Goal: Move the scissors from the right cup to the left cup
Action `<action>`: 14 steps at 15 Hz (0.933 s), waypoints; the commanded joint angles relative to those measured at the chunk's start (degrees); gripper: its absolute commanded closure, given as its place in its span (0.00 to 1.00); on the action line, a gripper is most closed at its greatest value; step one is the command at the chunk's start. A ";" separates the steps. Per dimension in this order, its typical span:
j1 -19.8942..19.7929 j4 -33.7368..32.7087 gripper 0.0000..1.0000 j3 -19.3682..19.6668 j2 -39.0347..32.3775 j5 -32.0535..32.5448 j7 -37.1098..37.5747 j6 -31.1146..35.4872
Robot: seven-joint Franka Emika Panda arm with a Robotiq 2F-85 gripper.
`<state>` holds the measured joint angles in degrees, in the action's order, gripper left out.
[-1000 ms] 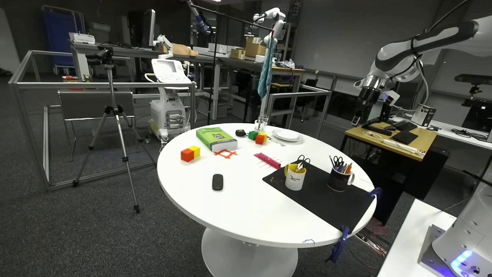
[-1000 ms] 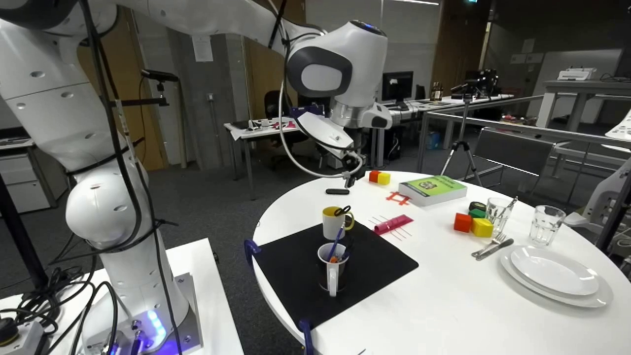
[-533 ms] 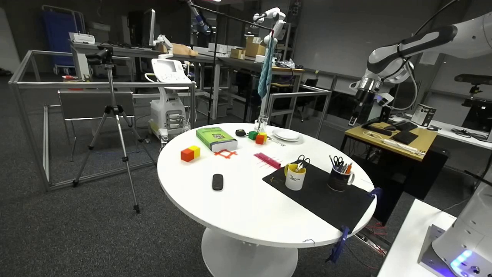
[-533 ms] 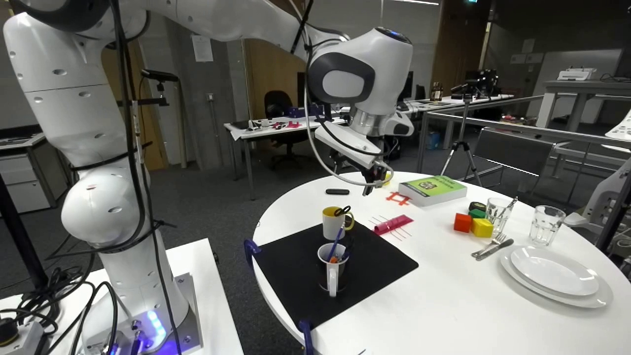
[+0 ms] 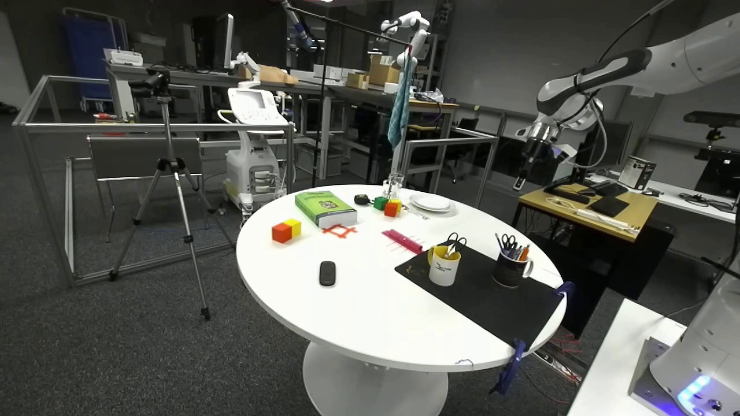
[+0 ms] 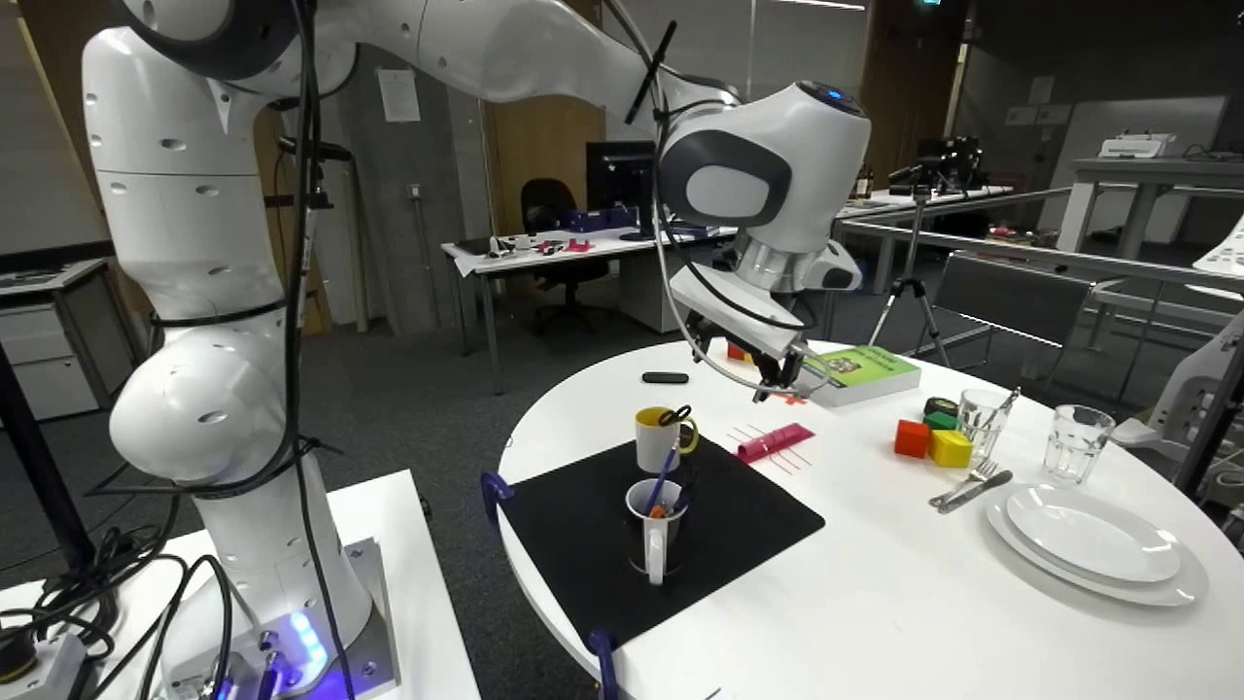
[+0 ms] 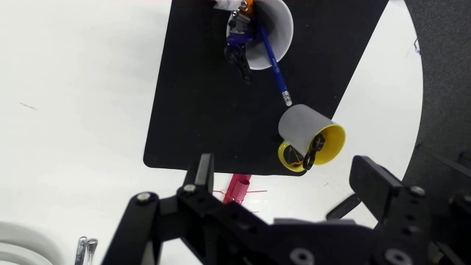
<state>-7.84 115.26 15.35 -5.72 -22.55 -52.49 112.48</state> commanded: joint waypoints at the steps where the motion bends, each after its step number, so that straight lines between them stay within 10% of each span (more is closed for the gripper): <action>1: -3.40 -5.31 0.00 -2.22 -4.54 -0.99 -1.24 -2.96; 14: -4.28 -0.46 0.00 -5.69 -4.99 1.83 -5.44 4.65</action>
<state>-10.89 112.40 11.48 -11.33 -22.13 -54.01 114.01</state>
